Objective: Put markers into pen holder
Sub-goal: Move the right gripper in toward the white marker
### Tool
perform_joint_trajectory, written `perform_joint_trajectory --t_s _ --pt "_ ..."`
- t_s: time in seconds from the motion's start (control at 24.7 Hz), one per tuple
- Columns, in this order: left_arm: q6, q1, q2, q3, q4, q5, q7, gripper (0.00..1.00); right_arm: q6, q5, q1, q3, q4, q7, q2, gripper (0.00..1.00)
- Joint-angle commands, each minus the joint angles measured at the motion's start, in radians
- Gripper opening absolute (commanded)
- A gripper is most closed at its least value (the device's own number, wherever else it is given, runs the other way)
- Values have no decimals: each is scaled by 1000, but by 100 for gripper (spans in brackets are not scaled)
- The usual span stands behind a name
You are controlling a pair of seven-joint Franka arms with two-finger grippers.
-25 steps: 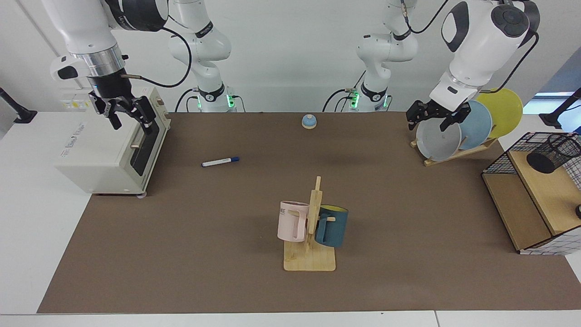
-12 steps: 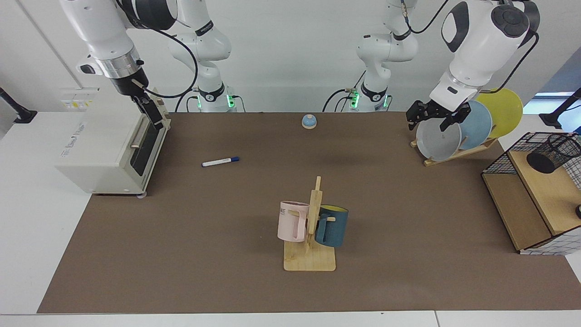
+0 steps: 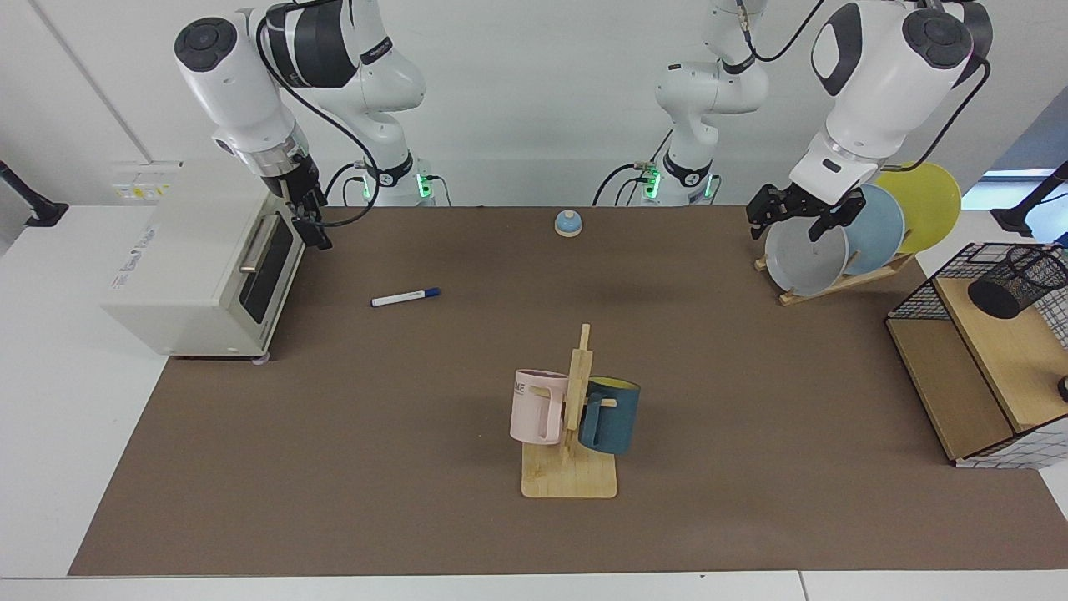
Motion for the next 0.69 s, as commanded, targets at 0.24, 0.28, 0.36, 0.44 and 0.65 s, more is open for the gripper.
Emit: perform_joint_trajectory --t_s 0.24,0.28,0.36,0.44,0.65 --pt "1 7 -24 -3 -26 -11 4 100 182 59 -1 -3 -217 92 55 99" --pt "1 7 -24 -2 -26 -11 4 100 209 59 -1 -3 -232 92 55 99" --pt "1 7 -24 -2 -28 -11 4 100 242 59 -1 -3 -255 92 56 99" --pt "1 7 -24 -3 -26 -11 4 100 275 59 -1 -3 -278 84 61 99" --pt "1 10 -24 -3 -28 -11 6 100 421 59 13 -2 -324 58 105 99"
